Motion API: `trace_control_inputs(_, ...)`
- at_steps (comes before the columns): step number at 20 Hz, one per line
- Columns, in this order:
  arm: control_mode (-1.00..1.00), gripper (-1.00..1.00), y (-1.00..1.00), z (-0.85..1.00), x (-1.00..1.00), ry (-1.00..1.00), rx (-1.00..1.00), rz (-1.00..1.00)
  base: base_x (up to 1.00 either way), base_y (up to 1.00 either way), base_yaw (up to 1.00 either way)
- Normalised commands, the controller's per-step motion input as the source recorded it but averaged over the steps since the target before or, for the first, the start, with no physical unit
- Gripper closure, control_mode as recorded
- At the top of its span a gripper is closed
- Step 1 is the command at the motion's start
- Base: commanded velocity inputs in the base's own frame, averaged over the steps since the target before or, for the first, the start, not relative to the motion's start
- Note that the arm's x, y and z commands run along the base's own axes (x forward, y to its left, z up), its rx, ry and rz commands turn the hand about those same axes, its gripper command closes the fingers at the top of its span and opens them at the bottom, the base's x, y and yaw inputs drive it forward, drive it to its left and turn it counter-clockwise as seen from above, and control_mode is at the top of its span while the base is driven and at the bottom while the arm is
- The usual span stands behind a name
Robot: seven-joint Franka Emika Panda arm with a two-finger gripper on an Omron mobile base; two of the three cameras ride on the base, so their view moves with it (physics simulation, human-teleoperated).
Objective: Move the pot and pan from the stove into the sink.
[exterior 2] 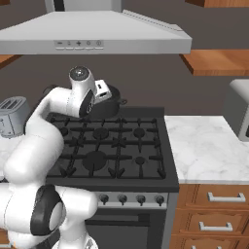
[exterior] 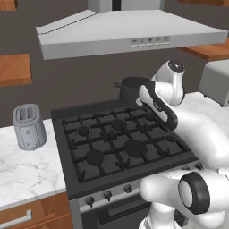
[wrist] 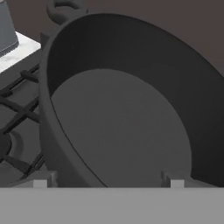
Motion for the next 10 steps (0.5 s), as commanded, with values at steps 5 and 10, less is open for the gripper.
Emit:
trace_control_inputs(5,-1.0,1.0,-0.2,0.59,-0.81,0.01,0.0,0.0,0.0,0.0,0.0)
trace_control_inputs(10,-1.0,1.0,-0.13,0.59,-0.78,0.01,0.0,0.0,0.0,0.0,0.0)
